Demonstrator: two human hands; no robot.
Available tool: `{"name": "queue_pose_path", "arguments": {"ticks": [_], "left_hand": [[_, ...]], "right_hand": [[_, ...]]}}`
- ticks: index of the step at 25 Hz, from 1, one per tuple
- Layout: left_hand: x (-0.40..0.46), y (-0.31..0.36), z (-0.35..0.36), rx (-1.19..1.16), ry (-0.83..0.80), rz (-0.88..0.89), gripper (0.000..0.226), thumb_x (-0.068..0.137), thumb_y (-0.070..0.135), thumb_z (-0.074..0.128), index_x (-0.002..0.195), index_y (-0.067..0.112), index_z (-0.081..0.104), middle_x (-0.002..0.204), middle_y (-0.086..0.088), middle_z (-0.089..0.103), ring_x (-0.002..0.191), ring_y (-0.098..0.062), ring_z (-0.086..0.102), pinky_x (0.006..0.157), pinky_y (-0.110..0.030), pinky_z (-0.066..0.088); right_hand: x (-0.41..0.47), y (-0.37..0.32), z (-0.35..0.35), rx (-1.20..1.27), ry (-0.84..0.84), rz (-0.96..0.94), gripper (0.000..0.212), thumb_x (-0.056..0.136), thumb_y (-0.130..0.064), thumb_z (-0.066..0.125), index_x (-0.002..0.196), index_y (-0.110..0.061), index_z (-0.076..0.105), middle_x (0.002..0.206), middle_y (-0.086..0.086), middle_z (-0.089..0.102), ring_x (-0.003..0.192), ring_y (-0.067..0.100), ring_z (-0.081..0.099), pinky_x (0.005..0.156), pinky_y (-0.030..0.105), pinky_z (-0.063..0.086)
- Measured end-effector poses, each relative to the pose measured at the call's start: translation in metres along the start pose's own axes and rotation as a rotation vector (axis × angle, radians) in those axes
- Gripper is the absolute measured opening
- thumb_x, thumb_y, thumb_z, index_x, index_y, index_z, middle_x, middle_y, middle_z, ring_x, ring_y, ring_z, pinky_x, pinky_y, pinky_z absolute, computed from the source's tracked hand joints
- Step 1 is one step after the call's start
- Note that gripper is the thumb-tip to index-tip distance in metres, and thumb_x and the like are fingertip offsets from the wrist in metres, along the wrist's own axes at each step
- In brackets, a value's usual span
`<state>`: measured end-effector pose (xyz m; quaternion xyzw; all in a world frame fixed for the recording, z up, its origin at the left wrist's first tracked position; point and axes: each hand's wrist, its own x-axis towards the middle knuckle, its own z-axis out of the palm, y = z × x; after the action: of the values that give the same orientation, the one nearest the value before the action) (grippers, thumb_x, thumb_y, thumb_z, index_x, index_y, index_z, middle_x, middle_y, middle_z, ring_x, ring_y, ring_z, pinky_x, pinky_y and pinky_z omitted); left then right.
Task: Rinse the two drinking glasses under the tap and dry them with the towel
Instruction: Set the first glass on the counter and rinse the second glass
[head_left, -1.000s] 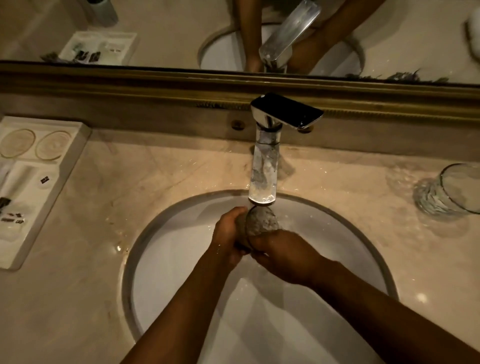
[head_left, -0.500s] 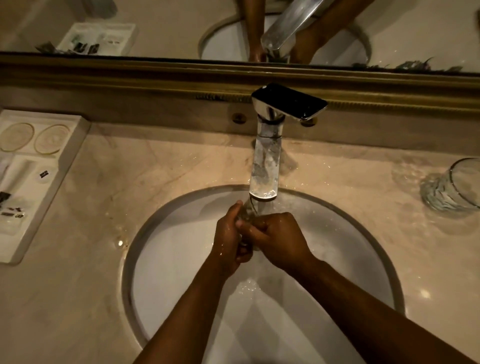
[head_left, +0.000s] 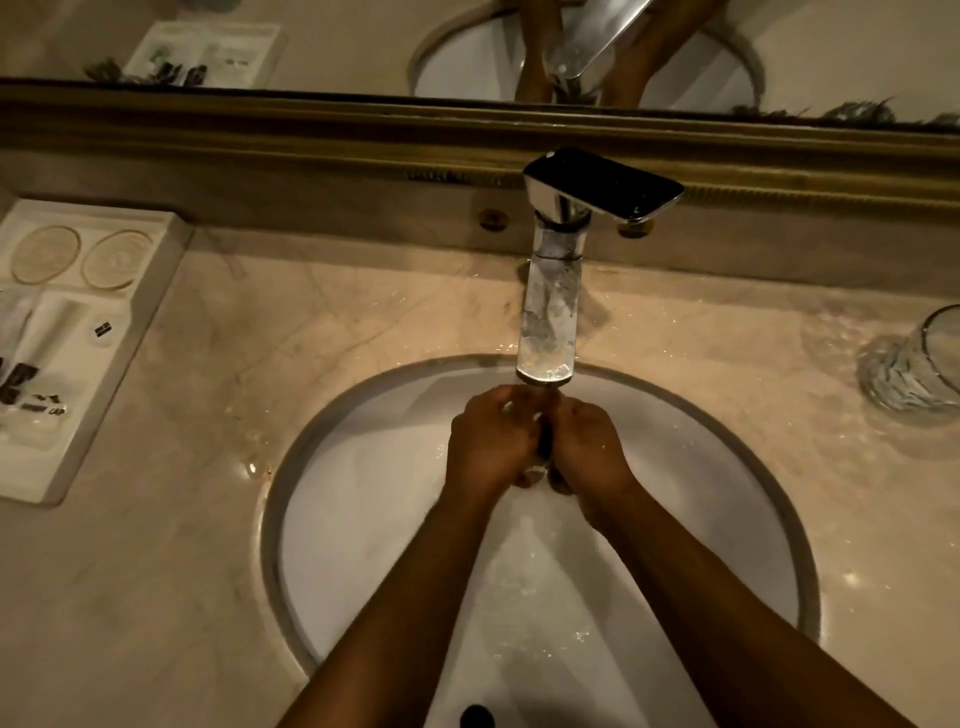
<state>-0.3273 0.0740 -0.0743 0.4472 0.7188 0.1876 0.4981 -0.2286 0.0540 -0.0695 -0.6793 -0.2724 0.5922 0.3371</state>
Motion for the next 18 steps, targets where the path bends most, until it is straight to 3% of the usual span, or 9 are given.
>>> {"name": "queue_pose_path", "arguments": {"ticks": [2,5,8,10,12,14,16,18], "left_hand": [[0.014,0.007,-0.016,-0.106,-0.23,-0.206,0.045,0.096,0.055,0.056,0.1,0.013,0.071,0.099,-0.014,0.076,0.081,-0.032,0.075,0.071,-0.044,0.065],[0.015,0.004,-0.032,-0.363,-0.639,-0.355,0.072,0.091,0.074,0.042,0.092,0.009,0.072,0.088,-0.019,0.068,0.077,-0.032,0.065,0.063,-0.032,0.057],[0.01,-0.01,-0.03,-0.579,-0.742,-0.369,0.073,0.087,0.079,0.044,0.096,0.015,0.078,0.088,-0.015,0.07,0.072,-0.027,0.064,0.061,-0.032,0.052],[0.005,-0.018,-0.019,-0.739,-0.673,-0.3,0.065,0.091,0.072,0.045,0.108,0.018,0.077,0.102,-0.013,0.073,0.08,-0.029,0.068,0.064,-0.035,0.054],[0.004,-0.025,-0.002,-0.867,-0.487,-0.208,0.058,0.095,0.063,0.048,0.127,0.02,0.069,0.124,-0.012,0.072,0.106,-0.033,0.071,0.082,-0.045,0.057],[0.0,-0.028,0.01,-0.95,-0.322,-0.156,0.054,0.095,0.056,0.052,0.128,0.016,0.066,0.128,-0.014,0.07,0.119,-0.034,0.067,0.097,-0.049,0.054],[-0.001,-0.029,0.013,-1.003,-0.21,-0.16,0.042,0.094,0.041,0.052,0.114,0.007,0.068,0.12,-0.018,0.071,0.116,-0.038,0.066,0.096,-0.047,0.053],[-0.003,-0.027,0.007,-0.97,-0.186,-0.16,0.032,0.099,0.028,0.053,0.115,0.007,0.07,0.115,-0.02,0.075,0.109,-0.038,0.071,0.091,-0.046,0.057]], "right_hand": [[-0.005,0.003,-0.002,-0.151,-0.008,-0.2,0.043,0.1,-0.045,0.049,0.075,-0.017,0.069,0.059,-0.002,0.067,0.043,0.002,0.062,0.043,0.015,0.044],[-0.009,0.003,-0.006,-0.186,-0.106,-0.351,0.045,0.091,-0.044,0.064,0.066,-0.007,0.069,0.055,0.007,0.068,0.046,0.017,0.066,0.049,0.029,0.054],[-0.009,0.001,-0.008,-0.09,-0.063,-0.364,0.046,0.082,-0.047,0.072,0.074,-0.002,0.068,0.064,0.014,0.069,0.051,0.025,0.067,0.049,0.036,0.055],[-0.006,0.005,-0.003,-0.067,0.06,-0.337,0.039,0.081,-0.046,0.074,0.091,-0.009,0.067,0.081,0.008,0.072,0.069,0.021,0.071,0.061,0.038,0.061],[-0.002,0.014,0.006,-0.115,0.143,-0.337,0.035,0.085,-0.048,0.07,0.109,-0.025,0.06,0.107,-0.003,0.067,0.095,0.013,0.067,0.083,0.038,0.06],[-0.003,0.021,0.013,-0.126,0.136,-0.326,0.055,0.082,-0.054,0.069,0.129,-0.034,0.048,0.129,-0.008,0.054,0.117,0.012,0.057,0.095,0.033,0.054],[-0.005,0.03,0.013,-0.069,0.022,-0.301,0.074,0.08,-0.046,0.075,0.143,-0.036,0.037,0.136,-0.011,0.054,0.121,0.008,0.057,0.095,0.023,0.052],[-0.007,0.035,0.005,-0.081,-0.073,-0.284,0.086,0.079,-0.036,0.08,0.149,-0.035,0.031,0.132,-0.015,0.059,0.115,-0.001,0.061,0.095,0.021,0.053]]}}
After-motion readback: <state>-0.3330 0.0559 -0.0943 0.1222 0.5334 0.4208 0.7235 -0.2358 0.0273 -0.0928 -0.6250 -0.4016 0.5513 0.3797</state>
